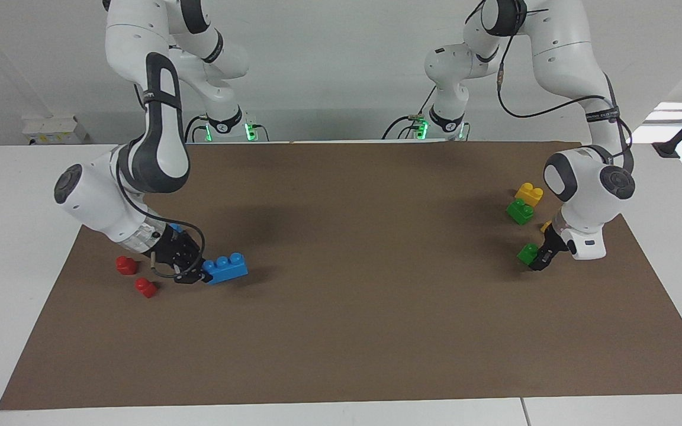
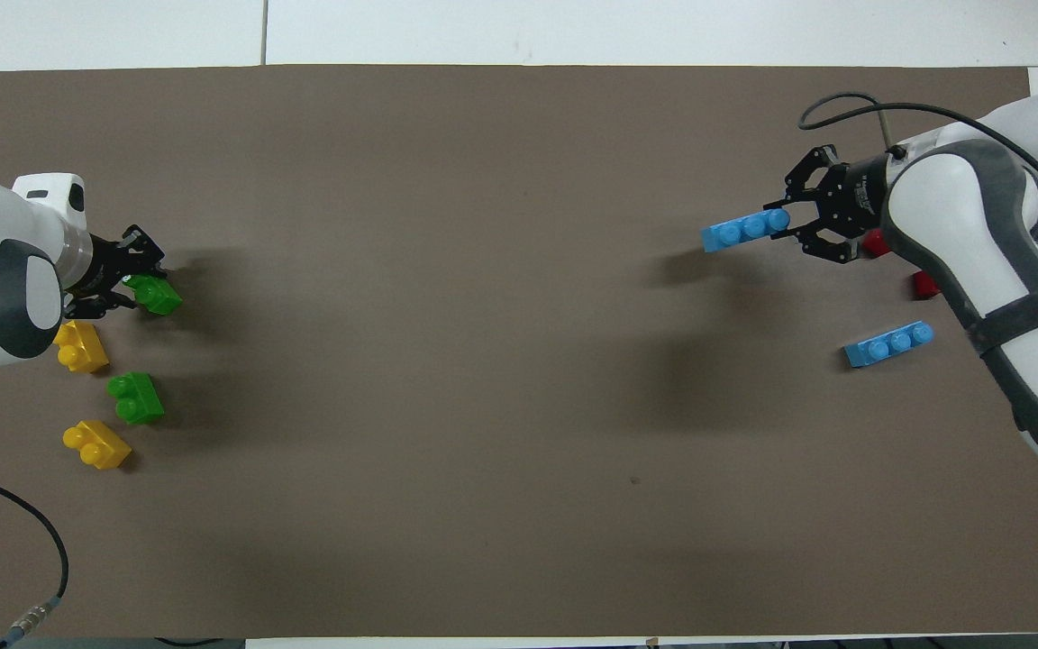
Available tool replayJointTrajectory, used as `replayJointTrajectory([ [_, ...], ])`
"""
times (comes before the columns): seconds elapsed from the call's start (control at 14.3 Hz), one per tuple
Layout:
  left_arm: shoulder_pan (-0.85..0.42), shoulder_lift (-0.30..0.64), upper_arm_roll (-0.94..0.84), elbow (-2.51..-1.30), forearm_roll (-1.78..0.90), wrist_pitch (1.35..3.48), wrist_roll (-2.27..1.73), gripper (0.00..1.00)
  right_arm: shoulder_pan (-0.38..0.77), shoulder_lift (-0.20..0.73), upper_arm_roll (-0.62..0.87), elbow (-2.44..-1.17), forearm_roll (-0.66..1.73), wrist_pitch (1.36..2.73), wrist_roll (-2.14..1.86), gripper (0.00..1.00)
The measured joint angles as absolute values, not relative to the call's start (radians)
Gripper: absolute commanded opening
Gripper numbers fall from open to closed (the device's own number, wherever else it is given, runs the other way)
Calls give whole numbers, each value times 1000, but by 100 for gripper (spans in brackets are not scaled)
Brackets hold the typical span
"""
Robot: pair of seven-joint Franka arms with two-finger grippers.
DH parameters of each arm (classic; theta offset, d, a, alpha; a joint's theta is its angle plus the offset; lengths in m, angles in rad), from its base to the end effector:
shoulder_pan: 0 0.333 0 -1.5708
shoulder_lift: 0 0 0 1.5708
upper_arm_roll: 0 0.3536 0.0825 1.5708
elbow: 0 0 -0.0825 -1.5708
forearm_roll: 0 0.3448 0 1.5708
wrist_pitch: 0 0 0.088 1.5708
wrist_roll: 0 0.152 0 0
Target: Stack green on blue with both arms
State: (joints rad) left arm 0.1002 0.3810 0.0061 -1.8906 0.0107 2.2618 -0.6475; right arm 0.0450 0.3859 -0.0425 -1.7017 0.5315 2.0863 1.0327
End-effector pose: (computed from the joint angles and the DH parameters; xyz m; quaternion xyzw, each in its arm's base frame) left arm 0.6078 0.0653 0.3184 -0.9311 -0.3646 0.0033 0.0064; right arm 0.6436 0.0496 0.3889 -0.7783 0.5878 0.1090 0.1919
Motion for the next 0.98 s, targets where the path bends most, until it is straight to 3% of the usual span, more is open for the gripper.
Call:
replayJointTrajectory([
  [0.07,100,381,6,-1891,11,2262,-647,0,78,382,-42,-1694,532,2087,1091,0],
  [0.56,99,381,4,-1891,11,2265,-647,0,223,356,-40,-1680,531,2100,1436,0],
  [0.98,71,347,-9,-1838,10,2179,-836,0,411,355,-37,-1769,531,2319,1603,0],
])
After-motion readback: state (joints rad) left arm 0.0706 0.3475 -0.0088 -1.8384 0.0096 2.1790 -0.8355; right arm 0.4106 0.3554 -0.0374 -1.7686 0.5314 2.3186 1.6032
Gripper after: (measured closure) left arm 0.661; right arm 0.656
